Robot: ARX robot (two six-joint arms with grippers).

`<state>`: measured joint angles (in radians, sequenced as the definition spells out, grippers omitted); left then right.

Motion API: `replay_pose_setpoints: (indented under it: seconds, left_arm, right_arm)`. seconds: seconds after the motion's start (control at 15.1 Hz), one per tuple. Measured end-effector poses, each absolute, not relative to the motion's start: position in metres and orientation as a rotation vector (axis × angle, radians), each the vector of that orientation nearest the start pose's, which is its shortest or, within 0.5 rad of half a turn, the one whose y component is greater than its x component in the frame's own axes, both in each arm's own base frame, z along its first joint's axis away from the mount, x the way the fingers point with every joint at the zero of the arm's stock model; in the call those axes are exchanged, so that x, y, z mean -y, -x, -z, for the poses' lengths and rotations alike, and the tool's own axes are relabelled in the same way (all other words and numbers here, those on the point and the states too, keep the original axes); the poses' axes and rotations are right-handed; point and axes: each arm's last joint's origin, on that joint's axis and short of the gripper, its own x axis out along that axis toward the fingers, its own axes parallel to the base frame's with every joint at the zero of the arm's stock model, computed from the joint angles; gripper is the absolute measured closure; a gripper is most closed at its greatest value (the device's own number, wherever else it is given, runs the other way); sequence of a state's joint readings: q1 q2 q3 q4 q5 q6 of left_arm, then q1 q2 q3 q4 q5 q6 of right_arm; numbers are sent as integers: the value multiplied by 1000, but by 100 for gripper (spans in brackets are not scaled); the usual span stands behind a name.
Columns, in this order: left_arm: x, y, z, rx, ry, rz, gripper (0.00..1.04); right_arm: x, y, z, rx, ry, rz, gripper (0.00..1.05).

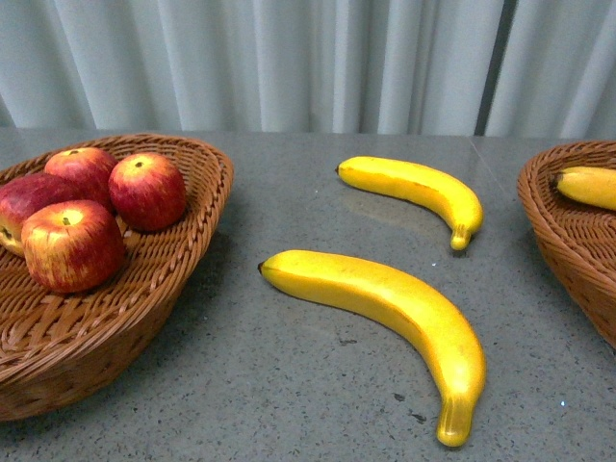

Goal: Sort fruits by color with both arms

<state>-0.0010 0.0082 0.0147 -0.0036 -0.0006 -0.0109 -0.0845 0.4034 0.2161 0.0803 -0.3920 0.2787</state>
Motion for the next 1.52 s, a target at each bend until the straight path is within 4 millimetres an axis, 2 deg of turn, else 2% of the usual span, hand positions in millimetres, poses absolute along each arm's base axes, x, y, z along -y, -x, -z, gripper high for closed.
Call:
replay_pose_setpoints:
  seconds: [0.07, 0.13, 0.2, 0.26, 0.33, 0.46, 0.59, 0.73, 0.79, 1.06, 1.52]
  left_arm:
    - [0, -97, -168, 3, 11, 0, 7]
    - [0, -97, -168, 3, 11, 1, 7]
    - [0, -97, -168, 3, 11, 1, 7]
    - [0, -97, -168, 3, 11, 1, 7]
    - [0, -97, -168, 3, 11, 1, 7]
    - [0, -97, -168, 3, 11, 0, 7]
    - [0, -97, -168, 3, 11, 1, 7]
    - [0, -97, -168, 3, 11, 1, 7]
    - [0, -97, -168, 3, 11, 0, 7]
    - [0, -97, -168, 3, 11, 1, 7]
    - [0, -97, -168, 3, 11, 0, 7]
  right_arm:
    - [-12, -142, -243, -51, -280, -367, 7]
    - [-29, -166, -266, 10, -254, -416, 7]
    - [-53, -194, -280, 19, -222, -473, 7]
    - [-83, -224, -285, -12, -173, -528, 7]
    - [-116, -252, -283, -81, -106, -579, 7]
    - [-175, -292, -268, -179, 39, -642, 7]
    - [-209, -313, -236, -312, 191, -695, 7]
    - [-210, -321, -205, -444, 310, -704, 7]
    - [-201, -325, -195, -500, 353, -687, 7]
    - [-175, -332, -184, -615, 426, -654, 7]
    - [-166, -323, -162, -751, 402, -687, 7]
